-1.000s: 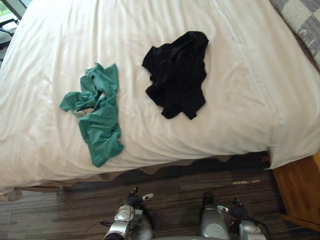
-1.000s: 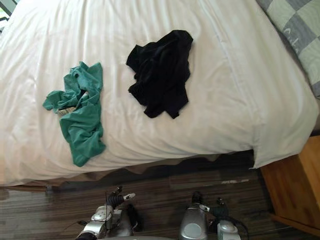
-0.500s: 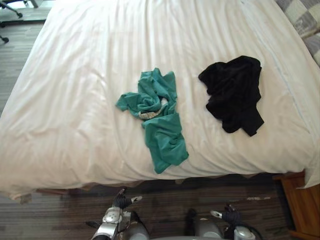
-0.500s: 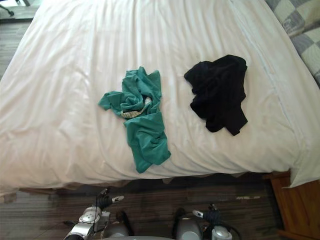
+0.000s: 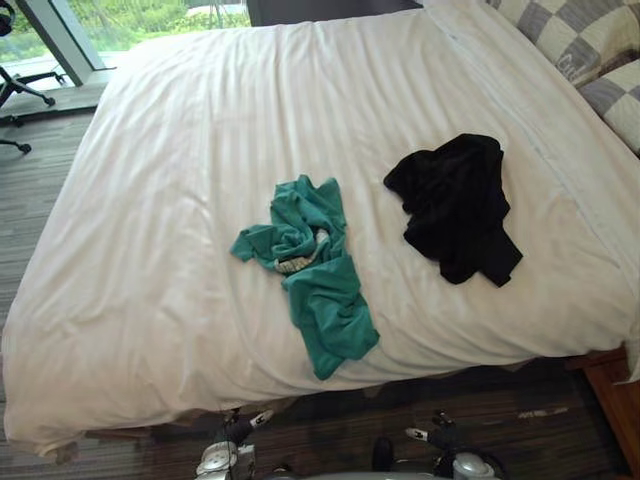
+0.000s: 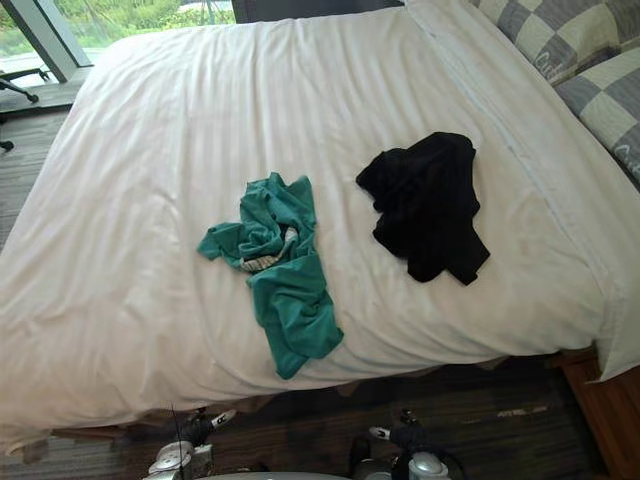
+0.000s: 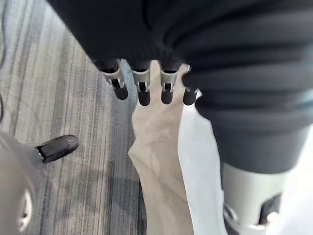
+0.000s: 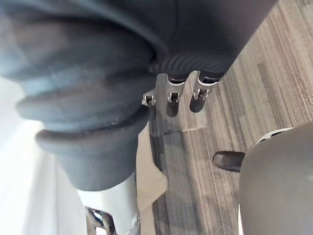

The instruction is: Tidy the bed and pick cloth on bed and put in laundry

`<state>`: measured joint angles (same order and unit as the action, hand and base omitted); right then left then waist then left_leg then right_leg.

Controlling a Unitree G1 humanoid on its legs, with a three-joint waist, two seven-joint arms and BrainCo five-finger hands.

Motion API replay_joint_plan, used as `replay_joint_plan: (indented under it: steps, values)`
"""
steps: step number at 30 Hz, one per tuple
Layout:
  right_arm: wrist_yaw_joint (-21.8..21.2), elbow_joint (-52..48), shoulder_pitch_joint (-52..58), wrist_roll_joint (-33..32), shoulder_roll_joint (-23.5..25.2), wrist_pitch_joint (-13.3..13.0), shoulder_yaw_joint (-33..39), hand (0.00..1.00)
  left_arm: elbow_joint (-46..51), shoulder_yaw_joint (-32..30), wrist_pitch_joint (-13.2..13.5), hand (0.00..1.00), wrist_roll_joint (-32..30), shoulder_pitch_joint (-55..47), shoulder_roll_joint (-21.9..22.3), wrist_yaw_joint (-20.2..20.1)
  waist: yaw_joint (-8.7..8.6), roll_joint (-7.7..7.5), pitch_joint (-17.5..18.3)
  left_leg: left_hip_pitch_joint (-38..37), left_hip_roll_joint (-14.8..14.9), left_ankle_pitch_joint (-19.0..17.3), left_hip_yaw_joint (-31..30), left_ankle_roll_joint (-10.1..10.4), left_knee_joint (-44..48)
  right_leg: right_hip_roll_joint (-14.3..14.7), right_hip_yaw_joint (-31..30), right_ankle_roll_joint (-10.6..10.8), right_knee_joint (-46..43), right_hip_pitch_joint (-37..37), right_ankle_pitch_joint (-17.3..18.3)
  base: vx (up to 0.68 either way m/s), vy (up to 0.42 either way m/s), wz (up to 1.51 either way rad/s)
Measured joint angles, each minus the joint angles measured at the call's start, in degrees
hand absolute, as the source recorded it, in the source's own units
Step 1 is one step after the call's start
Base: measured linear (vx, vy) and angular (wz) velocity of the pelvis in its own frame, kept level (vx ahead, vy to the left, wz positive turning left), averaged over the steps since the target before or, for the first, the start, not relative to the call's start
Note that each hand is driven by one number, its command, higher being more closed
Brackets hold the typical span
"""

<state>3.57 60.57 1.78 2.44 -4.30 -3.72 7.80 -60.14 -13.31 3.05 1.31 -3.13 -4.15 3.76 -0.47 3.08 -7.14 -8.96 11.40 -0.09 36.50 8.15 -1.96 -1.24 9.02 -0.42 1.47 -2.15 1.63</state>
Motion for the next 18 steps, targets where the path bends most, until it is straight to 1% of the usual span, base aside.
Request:
replay_joint_plan:
  steps: [3, 5, 6, 7, 8, 10, 11, 12, 13, 14, 15, 16, 17, 18]
  values:
    - [0.0, 1.0, 0.0, -0.2, 0.3, 0.2, 3.4, 0.00, -1.9, -5.2, -0.4, 0.00, 0.8, -0.8, 0.0, 0.0, 0.23, 0.15, 0.1, -0.5, 0.0, 0.0, 0.0, 0.0, 0.0, 0.0, -0.6, 0.1, -0.5, 0.0, -0.2, -0.08, -0.024, -0.09]
    - [0.0, 1.0, 0.0, -1.8, 0.3, 0.4, 5.8, 0.00, -2.9, -9.1, -0.7, 0.00, 2.7, -0.8, -0.4, 0.1, 1.24, 0.45, -0.1, 0.1, 0.5, 1.3, 0.0, -0.2, 0.0, 0.2, -3.3, 0.2, -5.4, 2.9, -0.1, -0.13, -0.015, -0.11]
    - [0.0, 1.0, 0.1, -3.4, 0.4, 0.4, 7.2, 0.00, -2.9, -11.4, -0.7, 0.00, 4.2, -0.8, -0.8, 0.1, 1.32, 0.47, -0.1, 0.4, 0.7, 2.2, -0.2, -0.7, 0.0, 0.2, -5.5, 0.3, -8.7, 5.1, 0.0, -0.11, 0.002, 0.02]
    - [0.0, 1.0, 0.2, -4.5, 0.3, 0.4, 8.1, 0.00, -3.0, -12.9, -0.7, 0.00, 4.9, -0.8, -1.1, 0.2, 1.30, 0.51, -0.2, 0.7, 0.8, 2.3, -0.3, -0.8, 0.0, 0.2, -6.2, 0.6, -10.2, 6.0, 0.2, -0.14, 0.022, 0.23]
    - [0.0, 1.0, 0.5, -5.5, 0.3, 0.4, 10.2, 0.00, -3.1, -17.2, -0.8, 0.00, 6.0, -0.8, -2.1, 0.1, 1.28, 0.35, -0.2, 1.1, 0.8, 2.3, -0.7, -0.8, -0.2, 0.0, -7.2, 2.2, -12.6, 7.3, 1.4, -0.13, 0.034, 0.26]
    - [0.0, 1.1, 1.6, -7.9, 0.2, 0.7, 13.1, 0.00, -3.5, -27.4, -1.0, 0.00, 8.0, -0.6, -4.8, 0.3, 1.37, -0.74, 0.2, 1.5, -0.1, 2.2, -1.9, -0.7, -1.4, -0.6, -8.5, 2.6, -13.9, 8.2, 4.0, -0.12, 0.028, 0.23]
    - [0.0, 1.1, 2.2, -8.8, 0.1, 0.8, 14.1, 0.00, -3.5, -30.7, -1.2, 0.00, 8.3, -0.6, -5.8, 0.3, 1.37, -1.15, 0.4, 1.8, -0.5, 1.9, -2.1, -0.7, -1.9, -0.8, -8.7, 2.5, -13.8, 8.4, 5.1, -0.11, -0.015, 0.19]
    - [0.0, 1.5, 2.7, -9.3, -0.7, 1.1, 16.2, 0.00, -3.7, -37.5, -1.5, 0.00, 9.3, -0.4, -7.6, 0.5, 1.24, -1.03, 0.3, 2.1, -0.2, 1.5, -2.0, -0.6, -2.4, -0.3, -8.6, 1.9, -13.4, 8.9, 5.2, -0.17, -0.036, 0.07]
    - [0.0, 1.5, 3.6, -9.9, -2.0, 1.6, 18.8, 0.00, -4.6, -45.0, -1.7, 0.00, 10.4, -0.6, -10.3, 1.2, 1.34, -0.86, 0.4, 2.3, 0.4, 0.9, -2.1, 0.2, -2.0, 0.2, -8.6, 2.2, -12.2, 8.7, 4.8, -0.18, -0.051, 0.01]
    - [0.0, 1.5, 4.1, -10.4, -2.9, 1.7, 20.0, 0.00, -4.9, -47.6, -1.7, 0.00, 11.1, -0.7, -11.7, 1.5, 1.22, -0.70, 0.5, 2.5, 0.9, 0.7, -2.1, 0.2, -1.9, 0.4, -8.4, 2.4, -11.3, 8.3, 4.5, -0.20, -0.090, -0.07]
    - [0.1, 1.1, 5.1, -11.4, -5.2, 1.7, 22.9, 0.00, -5.5, -52.7, -1.7, 0.00, 12.7, -1.5, -14.8, 1.8, 1.26, 0.16, 1.2, 3.5, 1.6, 0.7, -2.2, 0.5, -1.9, 0.9, -7.8, 2.4, -9.5, 7.9, 3.4, -0.12, -0.087, 0.04]
    - [0.4, 0.6, 6.1, -11.9, -7.7, 1.7, 26.1, 0.00, -5.7, -57.0, -1.6, 0.00, 14.7, -1.5, -17.9, 2.3, 1.07, -0.26, 2.0, 4.1, 2.0, 1.0, -2.7, 1.0, -1.9, 1.3, -7.2, 2.0, -7.9, 7.2, 2.3, -0.09, -0.090, 0.10]
    - [0.9, -0.1, 6.7, -12.3, -9.0, 1.6, 27.4, 0.00, -5.7, -58.4, -1.5, 0.00, 15.8, -1.3, -19.3, 2.7, 1.01, -0.04, 2.1, 4.4, 2.2, 1.1, -3.0, 1.1, -1.9, 1.4, -6.8, 1.7, -7.3, 7.2, 1.9, -0.01, -0.089, 0.26]
    - [2.5, -3.0, 7.9, -13.8, -12.0, 1.0, 30.5, 0.00, -5.7, -61.1, -1.2, 0.00, 17.7, -0.3, -22.6, 3.0, 0.82, 0.18, 2.5, 5.2, 2.6, 1.6, -3.5, 1.8, -1.8, 1.7, -5.9, 1.4, -6.1, 6.8, 1.1, -0.02, -0.086, 0.22]
